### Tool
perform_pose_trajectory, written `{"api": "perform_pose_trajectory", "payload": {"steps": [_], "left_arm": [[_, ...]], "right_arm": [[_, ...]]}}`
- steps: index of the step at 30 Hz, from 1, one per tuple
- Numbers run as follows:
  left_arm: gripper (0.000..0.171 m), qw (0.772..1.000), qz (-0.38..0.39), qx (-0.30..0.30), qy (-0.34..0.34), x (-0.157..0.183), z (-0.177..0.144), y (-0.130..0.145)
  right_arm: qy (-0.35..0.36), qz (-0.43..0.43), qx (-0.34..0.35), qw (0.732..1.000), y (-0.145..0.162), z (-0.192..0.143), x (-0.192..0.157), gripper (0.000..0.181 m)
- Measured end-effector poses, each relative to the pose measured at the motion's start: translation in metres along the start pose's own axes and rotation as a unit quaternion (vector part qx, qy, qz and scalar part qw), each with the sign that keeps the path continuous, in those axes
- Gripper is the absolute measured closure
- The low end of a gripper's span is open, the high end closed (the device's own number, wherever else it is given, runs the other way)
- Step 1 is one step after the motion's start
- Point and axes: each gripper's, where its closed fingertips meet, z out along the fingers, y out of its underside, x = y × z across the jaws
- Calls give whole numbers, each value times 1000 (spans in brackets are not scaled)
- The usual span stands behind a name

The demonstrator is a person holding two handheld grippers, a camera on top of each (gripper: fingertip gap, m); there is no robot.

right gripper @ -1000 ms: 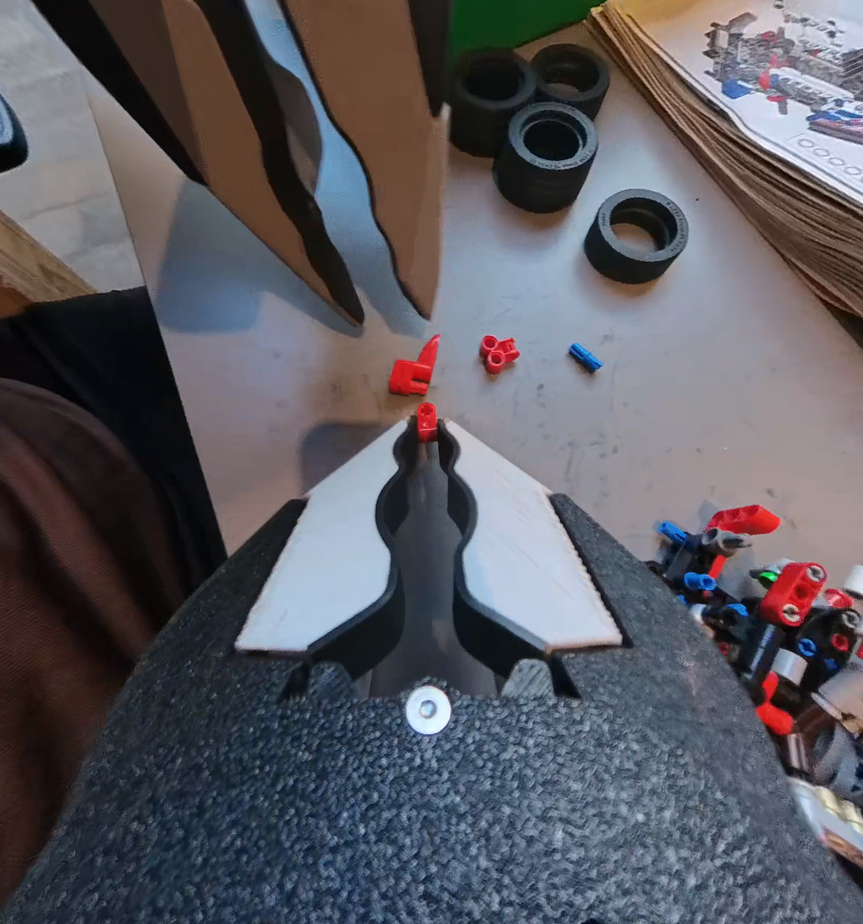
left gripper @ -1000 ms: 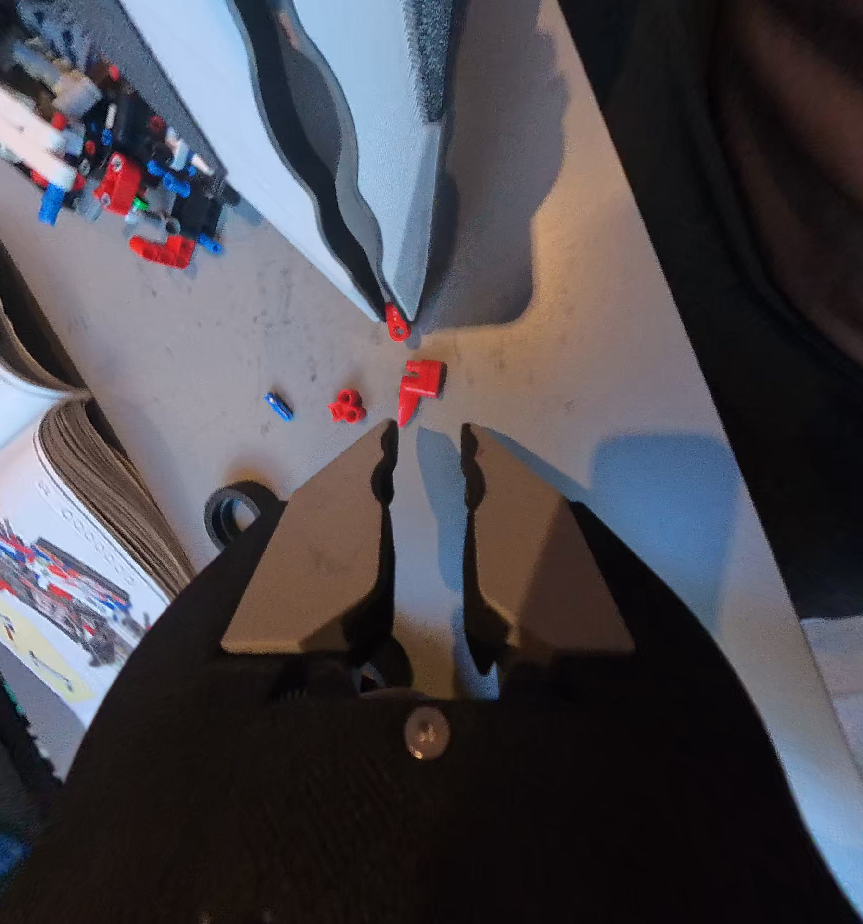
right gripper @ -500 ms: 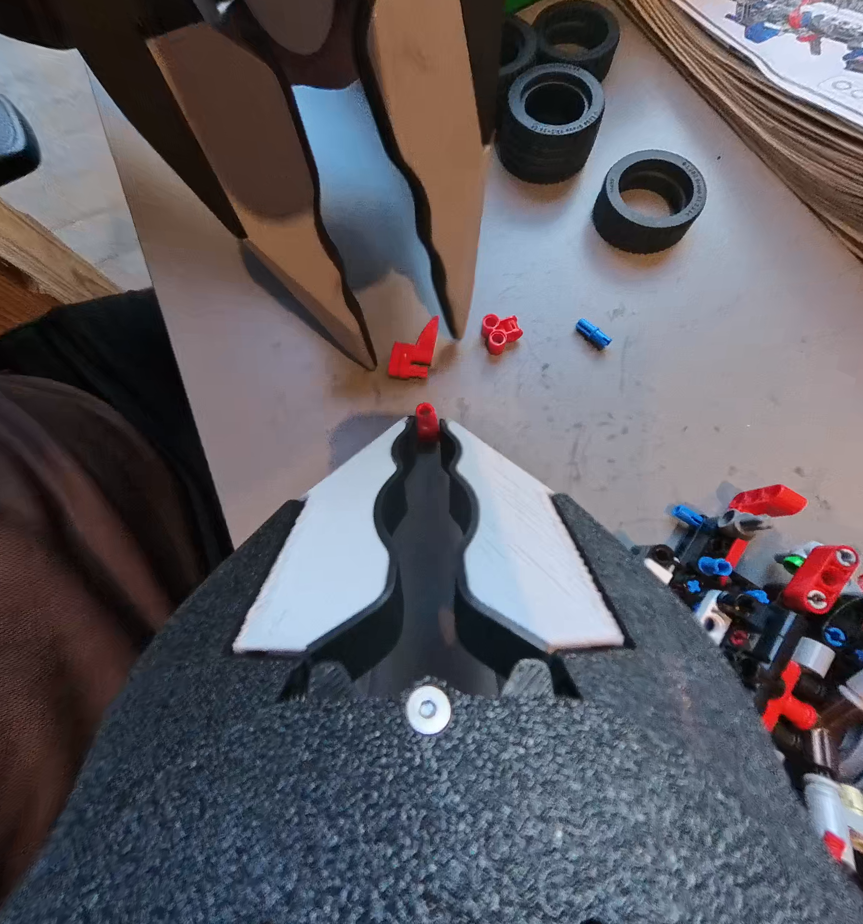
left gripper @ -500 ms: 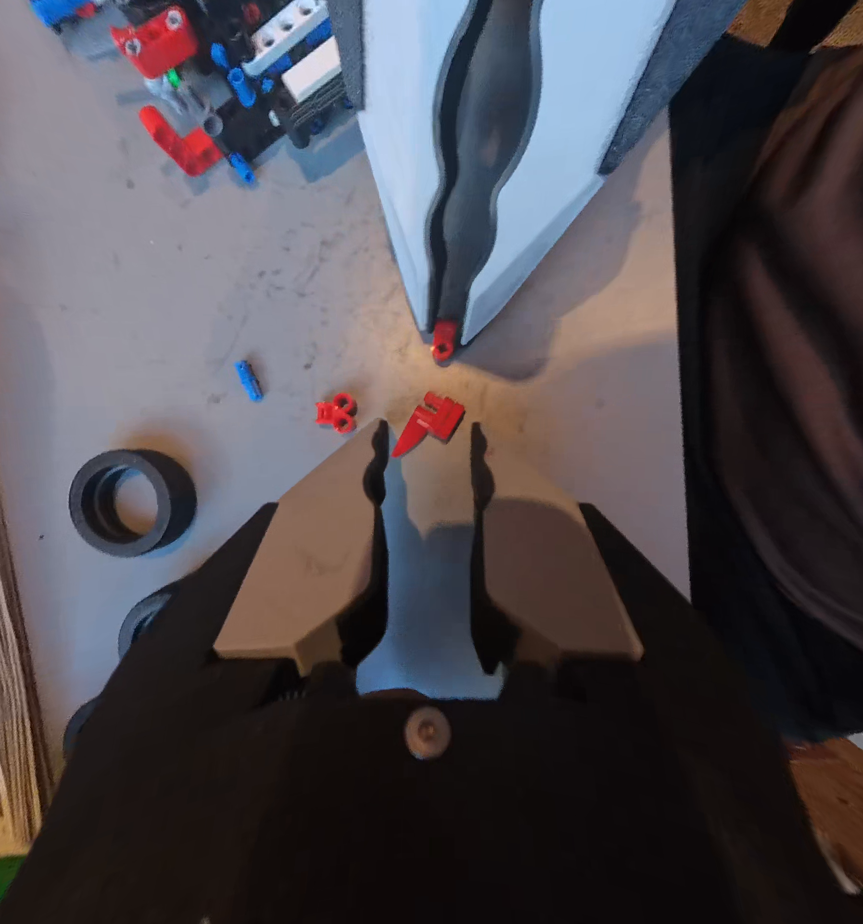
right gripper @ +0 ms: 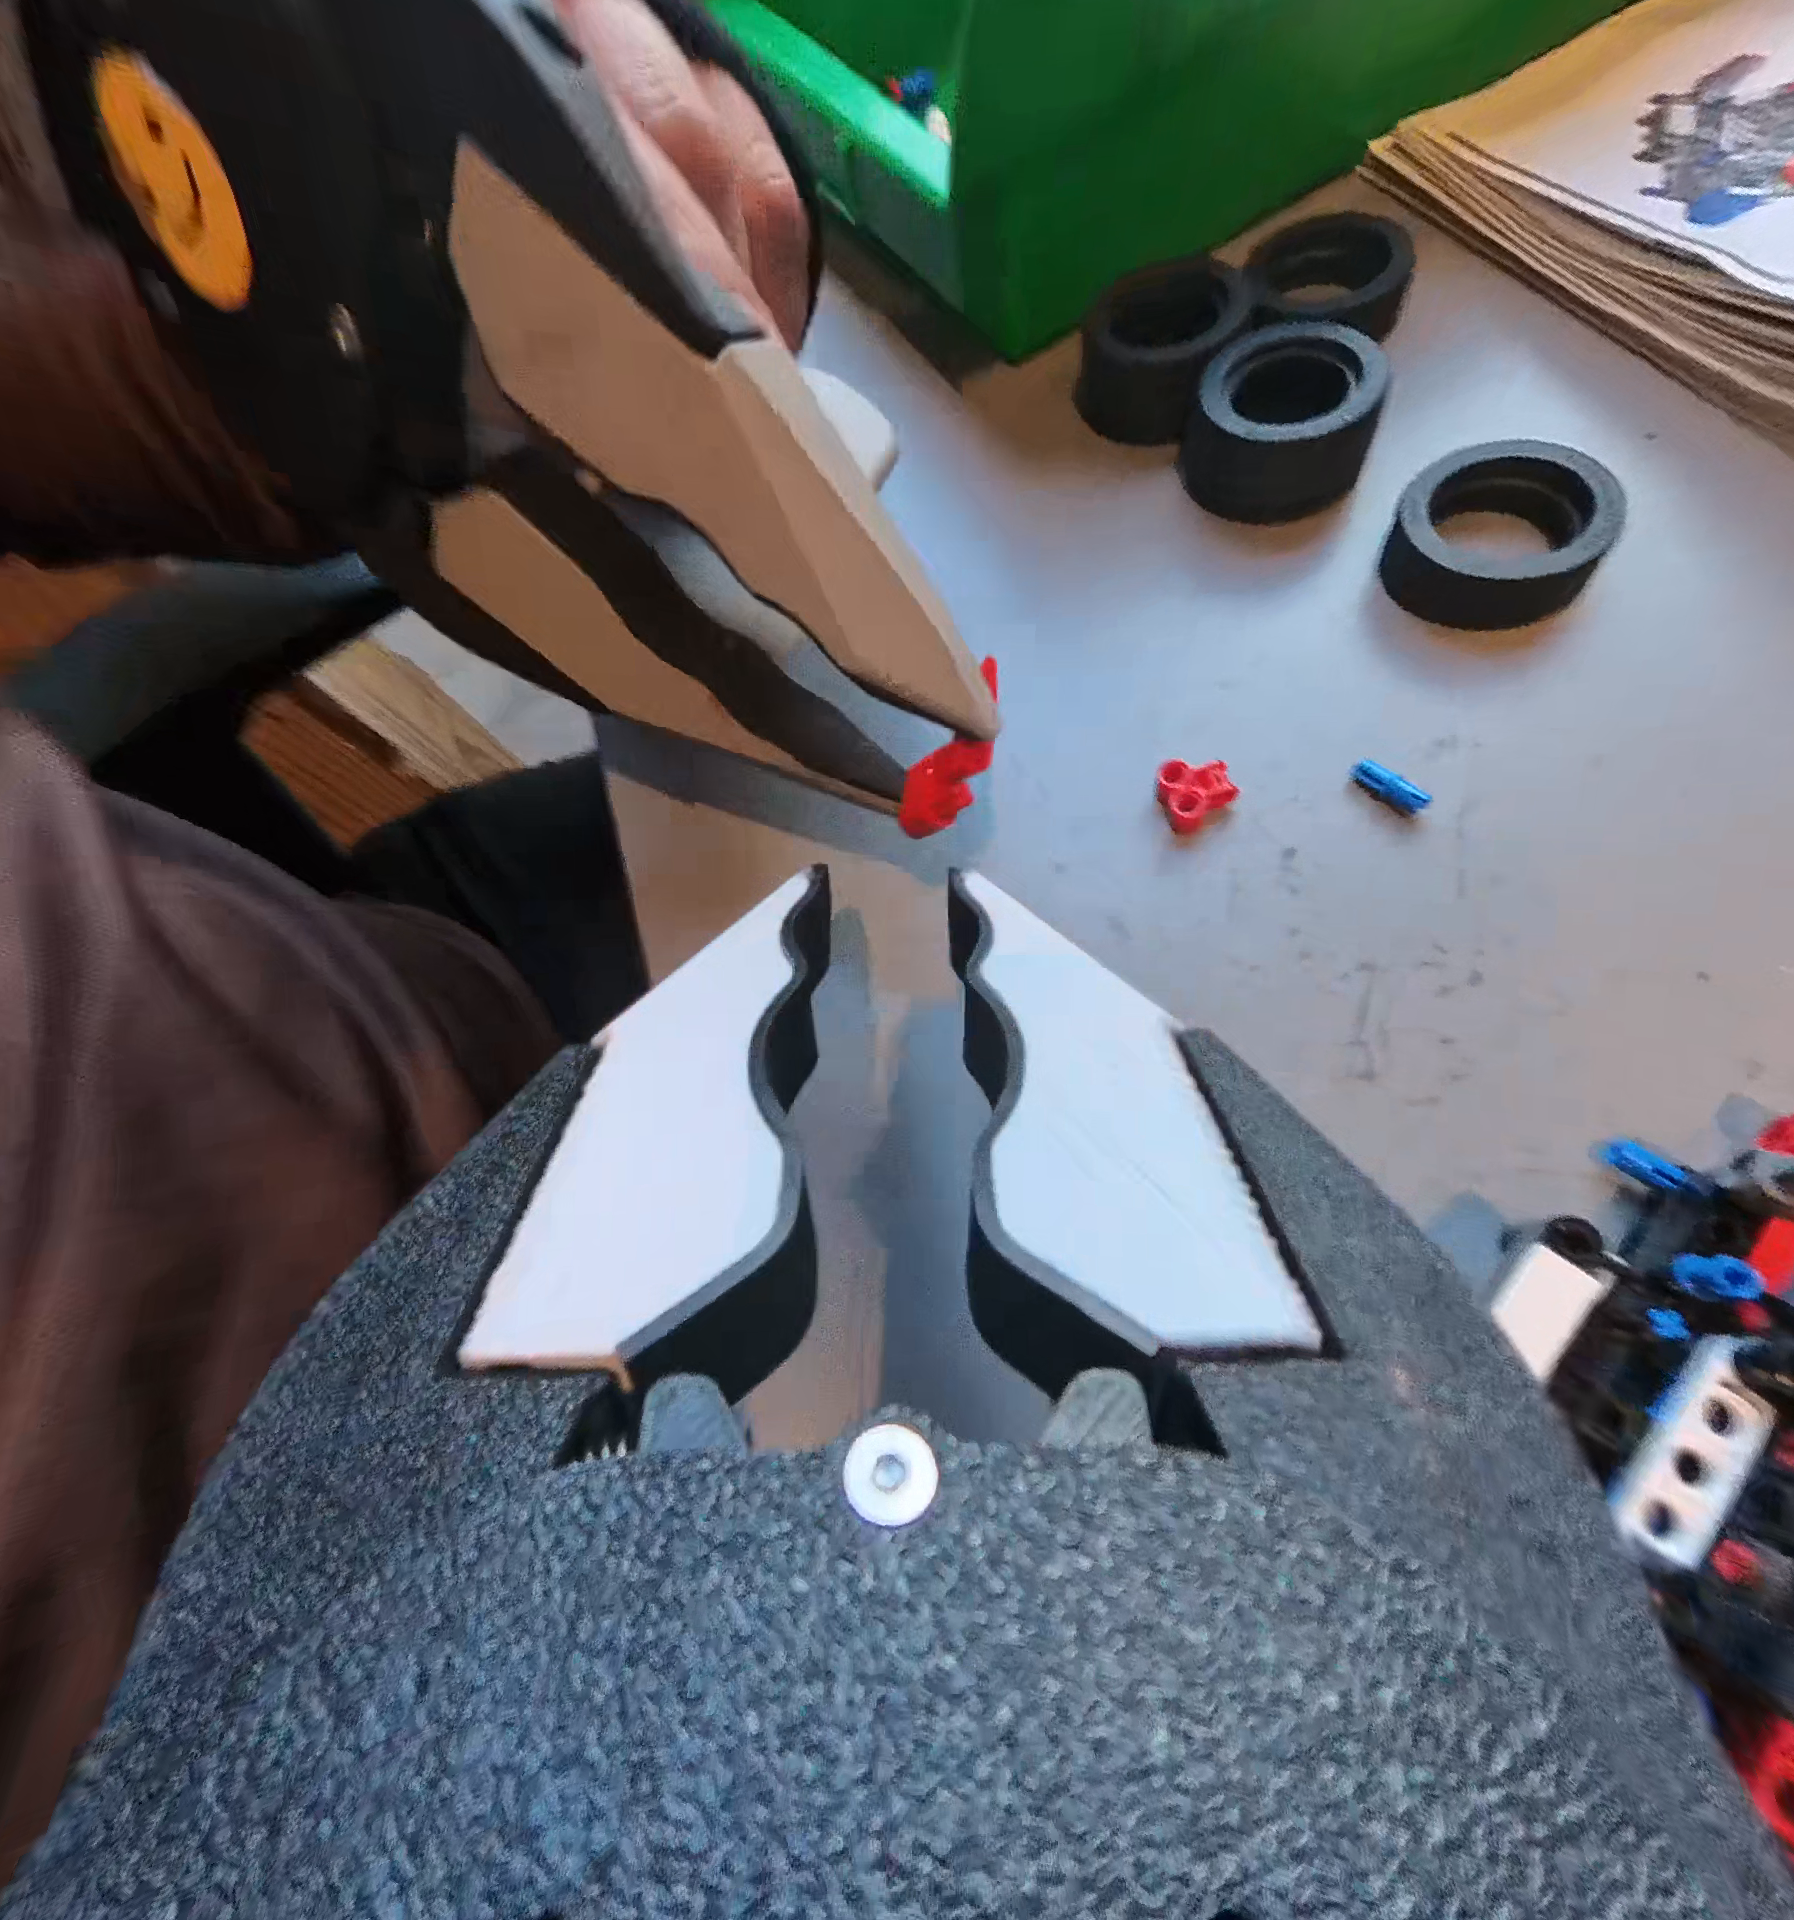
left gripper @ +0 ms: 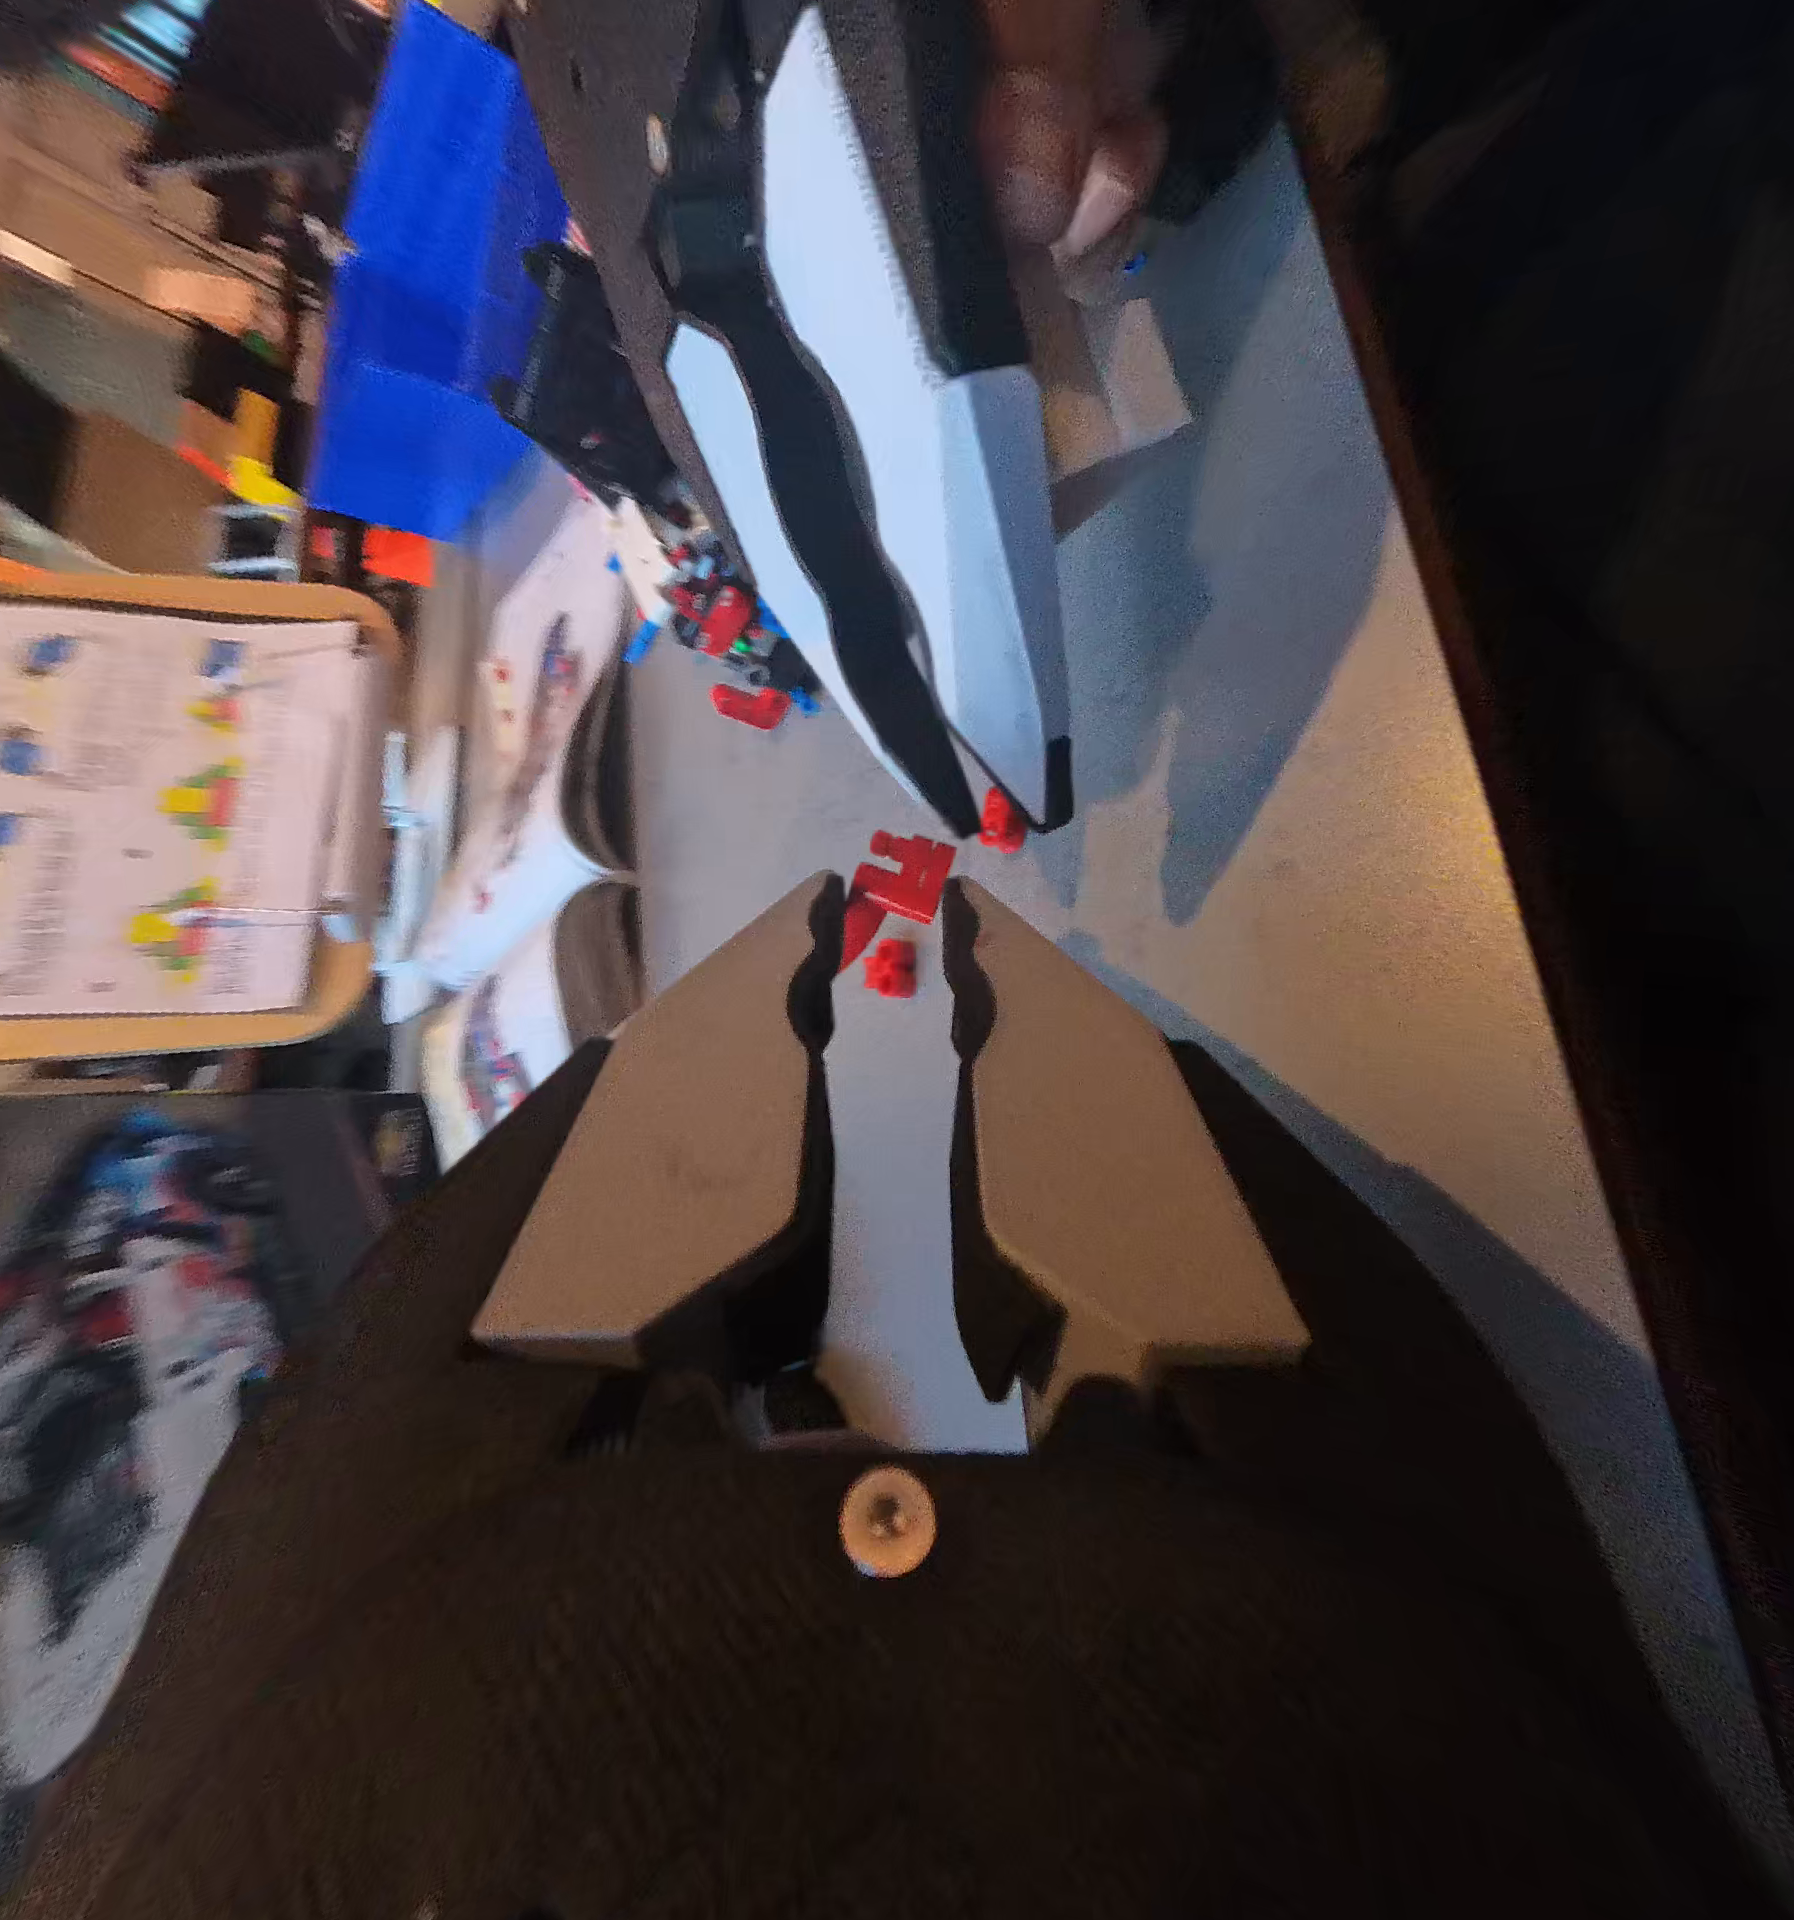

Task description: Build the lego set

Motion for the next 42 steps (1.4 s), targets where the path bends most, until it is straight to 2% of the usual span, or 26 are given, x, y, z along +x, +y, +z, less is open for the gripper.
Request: {"api": "perform_pose_trajectory", "payload": {"steps": [3,11,17,22,25,27,31,36,42], "left_arm": [[156,999,31,4,-24,1,-6,-10],[156,997,50,4,-57,2,-11,-8],[156,994,82,-12,-68,11,-9,-3],[157,1000,23,-17,-13,21,-14,10],[151,997,-36,-38,54,27,-13,26],[154,994,-64,-38,84,28,-10,32],[156,989,-68,-41,127,29,-3,33],[159,990,-32,-49,128,25,4,28],[159,992,-48,-51,102,19,4,30]], "right_arm": [[-26,31,27,999,-10,-1,-6,161],[-8,24,41,999,-15,1,-7,172],[-8,32,24,999,-8,8,-7,173],[45,-4,-50,998,13,17,1,174],[62,-31,-76,995,18,22,1,174],[72,-49,-91,992,21,25,3,174],[77,-55,-97,991,21,27,2,173],[80,-60,-101,990,23,26,0,169],[81,-71,-103,989,25,25,-7,169]]}}
